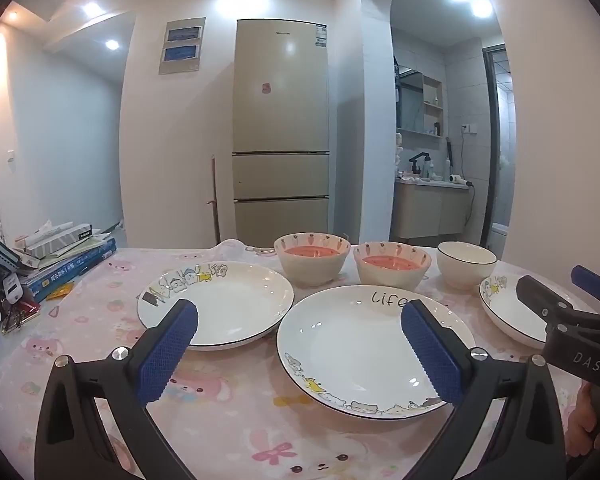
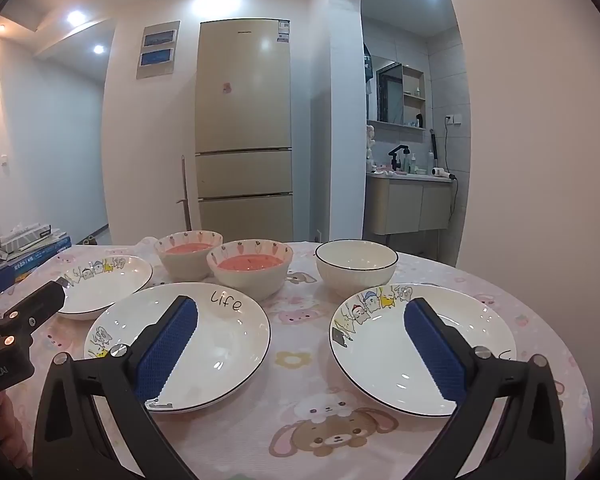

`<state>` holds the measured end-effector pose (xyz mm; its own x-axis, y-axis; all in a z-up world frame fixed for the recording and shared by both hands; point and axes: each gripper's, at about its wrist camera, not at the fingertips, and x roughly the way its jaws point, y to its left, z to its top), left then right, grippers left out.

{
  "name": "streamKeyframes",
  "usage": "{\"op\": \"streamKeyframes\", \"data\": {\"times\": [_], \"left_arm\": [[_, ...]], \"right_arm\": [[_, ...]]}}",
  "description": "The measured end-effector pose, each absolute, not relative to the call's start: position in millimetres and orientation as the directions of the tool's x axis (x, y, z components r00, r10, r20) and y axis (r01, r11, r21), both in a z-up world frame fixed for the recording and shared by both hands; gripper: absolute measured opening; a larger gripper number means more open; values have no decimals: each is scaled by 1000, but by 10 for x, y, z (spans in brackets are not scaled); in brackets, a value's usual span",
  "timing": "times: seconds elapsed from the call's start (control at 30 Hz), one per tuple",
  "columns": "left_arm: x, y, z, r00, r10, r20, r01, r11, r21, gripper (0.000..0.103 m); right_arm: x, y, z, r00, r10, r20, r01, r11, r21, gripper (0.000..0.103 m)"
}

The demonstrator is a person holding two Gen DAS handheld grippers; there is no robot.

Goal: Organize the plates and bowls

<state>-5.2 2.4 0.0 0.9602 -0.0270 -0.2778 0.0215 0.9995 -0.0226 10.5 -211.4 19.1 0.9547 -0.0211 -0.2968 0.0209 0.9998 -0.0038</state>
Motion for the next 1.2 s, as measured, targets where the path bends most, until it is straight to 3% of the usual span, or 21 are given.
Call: {"op": "streamKeyframes", "data": {"times": [0.97, 1.2], "left_arm": [[-58, 6, -8, 958, 14, -287, -22, 999, -25, 103], [-11, 50, -7, 951, 10, -309, -25, 999, -43, 103]], "right_arm": [[81, -2122, 201, 962, 7, -274, -8, 1000, -5, 103], [132, -2104, 174, 951, 17, -308, -21, 1000, -9, 103]]}}
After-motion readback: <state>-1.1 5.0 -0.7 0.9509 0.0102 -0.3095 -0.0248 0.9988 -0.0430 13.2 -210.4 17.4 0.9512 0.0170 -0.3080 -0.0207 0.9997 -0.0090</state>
